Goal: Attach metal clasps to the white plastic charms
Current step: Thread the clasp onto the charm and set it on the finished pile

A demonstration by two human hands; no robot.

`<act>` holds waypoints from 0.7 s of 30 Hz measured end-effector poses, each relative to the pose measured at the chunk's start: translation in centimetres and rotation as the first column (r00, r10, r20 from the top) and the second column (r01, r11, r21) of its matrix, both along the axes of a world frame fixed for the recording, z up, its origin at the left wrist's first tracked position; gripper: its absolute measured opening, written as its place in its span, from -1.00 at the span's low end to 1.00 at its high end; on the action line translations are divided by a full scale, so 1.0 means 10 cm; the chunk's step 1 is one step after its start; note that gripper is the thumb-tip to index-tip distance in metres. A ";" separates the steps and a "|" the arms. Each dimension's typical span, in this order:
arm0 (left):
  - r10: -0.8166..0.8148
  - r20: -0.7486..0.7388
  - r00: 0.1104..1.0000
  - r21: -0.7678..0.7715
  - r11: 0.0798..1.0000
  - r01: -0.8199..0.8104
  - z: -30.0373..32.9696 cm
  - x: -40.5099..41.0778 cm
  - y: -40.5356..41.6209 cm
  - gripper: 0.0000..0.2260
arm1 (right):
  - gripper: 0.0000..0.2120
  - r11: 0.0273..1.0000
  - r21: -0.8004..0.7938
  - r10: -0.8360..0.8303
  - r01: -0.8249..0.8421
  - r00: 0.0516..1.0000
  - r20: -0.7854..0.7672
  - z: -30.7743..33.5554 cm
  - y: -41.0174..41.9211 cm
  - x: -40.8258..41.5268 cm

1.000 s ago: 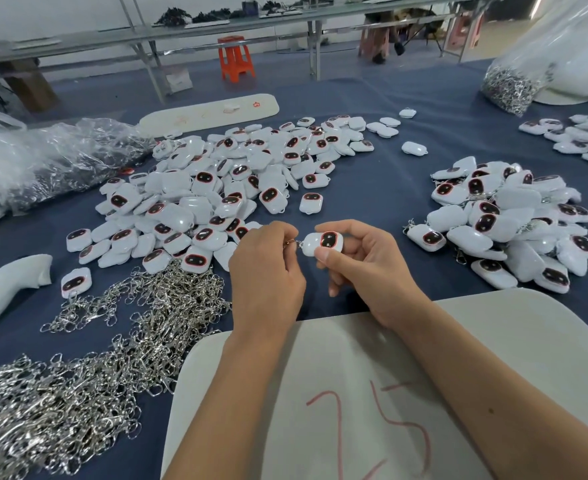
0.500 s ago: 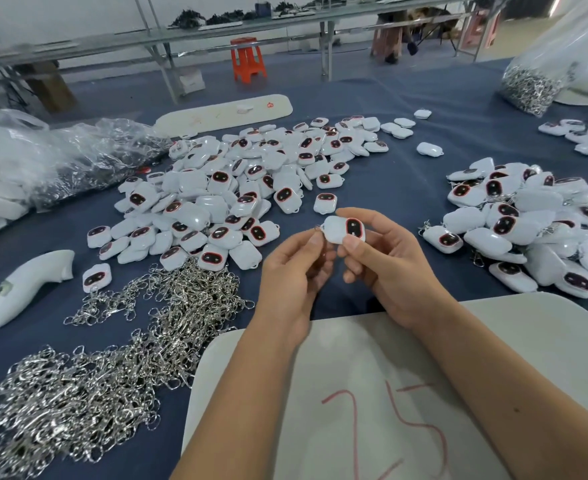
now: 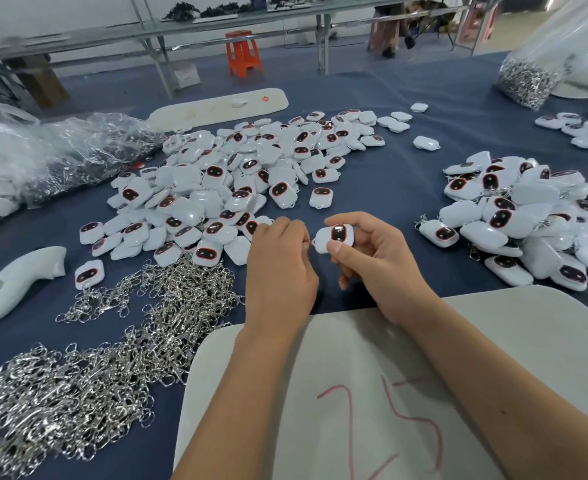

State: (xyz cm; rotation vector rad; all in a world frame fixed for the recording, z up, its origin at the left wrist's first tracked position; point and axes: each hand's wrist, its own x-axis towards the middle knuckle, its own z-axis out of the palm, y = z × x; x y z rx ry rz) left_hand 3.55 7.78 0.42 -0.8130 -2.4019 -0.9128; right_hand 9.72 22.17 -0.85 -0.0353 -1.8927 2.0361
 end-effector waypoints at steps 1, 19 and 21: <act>0.011 -0.018 1.000 -0.048 0.999 -0.012 0.01 0.00 0.01 -0.87 | -0.80 1.000 0.012 -0.008 0.008 1.000 0.002 0.00 0.00 0.00; -0.108 0.432 0.895 0.514 0.845 -0.147 -0.08 0.04 0.11 -0.90 | -0.72 0.990 -0.139 0.022 -0.020 1.000 0.014 -0.04 0.05 -0.06; -0.016 0.318 0.948 0.373 0.921 -0.110 -0.08 0.01 0.09 -0.92 | -0.73 0.989 -0.146 0.003 0.001 1.000 0.026 -0.04 0.04 -0.06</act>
